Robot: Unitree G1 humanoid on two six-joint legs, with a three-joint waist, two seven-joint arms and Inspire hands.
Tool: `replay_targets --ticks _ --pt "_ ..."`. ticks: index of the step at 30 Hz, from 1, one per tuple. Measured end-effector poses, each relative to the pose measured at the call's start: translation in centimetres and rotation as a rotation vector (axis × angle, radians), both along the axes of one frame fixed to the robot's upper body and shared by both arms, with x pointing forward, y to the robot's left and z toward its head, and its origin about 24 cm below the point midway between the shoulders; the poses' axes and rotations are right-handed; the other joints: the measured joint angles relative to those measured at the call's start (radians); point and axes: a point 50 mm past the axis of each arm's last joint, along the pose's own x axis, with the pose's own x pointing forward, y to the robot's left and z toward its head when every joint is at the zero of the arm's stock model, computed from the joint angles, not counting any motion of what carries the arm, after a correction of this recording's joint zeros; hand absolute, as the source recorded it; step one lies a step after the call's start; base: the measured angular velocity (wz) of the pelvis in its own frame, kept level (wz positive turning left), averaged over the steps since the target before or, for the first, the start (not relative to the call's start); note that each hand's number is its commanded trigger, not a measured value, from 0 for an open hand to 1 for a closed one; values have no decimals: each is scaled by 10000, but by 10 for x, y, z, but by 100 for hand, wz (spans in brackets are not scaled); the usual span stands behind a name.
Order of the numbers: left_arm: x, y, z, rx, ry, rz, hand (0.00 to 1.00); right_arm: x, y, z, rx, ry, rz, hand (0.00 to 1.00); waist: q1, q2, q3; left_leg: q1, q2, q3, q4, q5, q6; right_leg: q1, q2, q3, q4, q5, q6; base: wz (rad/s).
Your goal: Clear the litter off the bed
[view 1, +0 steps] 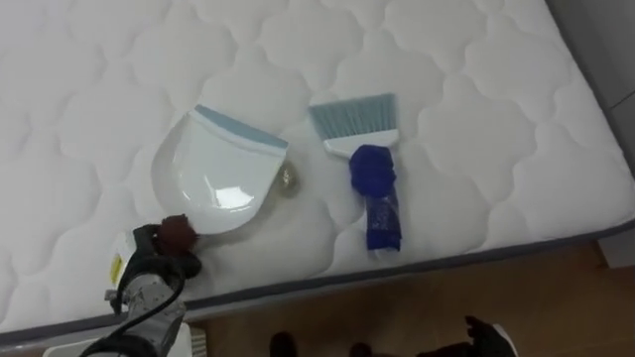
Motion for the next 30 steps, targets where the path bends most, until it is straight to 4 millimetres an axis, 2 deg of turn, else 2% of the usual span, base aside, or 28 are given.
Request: replay_targets --ticks 4,14,25,30 --pt "1 -12 -2 -460 -6 -240 100 2 -1 1 -48 -102 7 0 29 53 3 -250 14 -18 72 -4 3 -226 -9 -26 28 -2 2 2" --pt "0 -12 -4 -1182 12 167 100 1 -2 1 -102 -120 -144 0 -25 69 9 -308 0 -22 152 -35 -34 -339 -126 -115 298 -119 -67 2" --pt "1 -8 -3 -1163 9 276 100 -2 -4 0 -151 -25 -420 0 -32 25 36 -437 9 23 235 -38 -36 -513 -148 -130 412 -172 -78 0" --pt "7 -4 3 -666 -262 -76 100 -1 -5 1 -187 -89 -410 0 25 81 51 -848 110 23 523 -99 -39 -834 -85 -128 559 -166 -92 1"
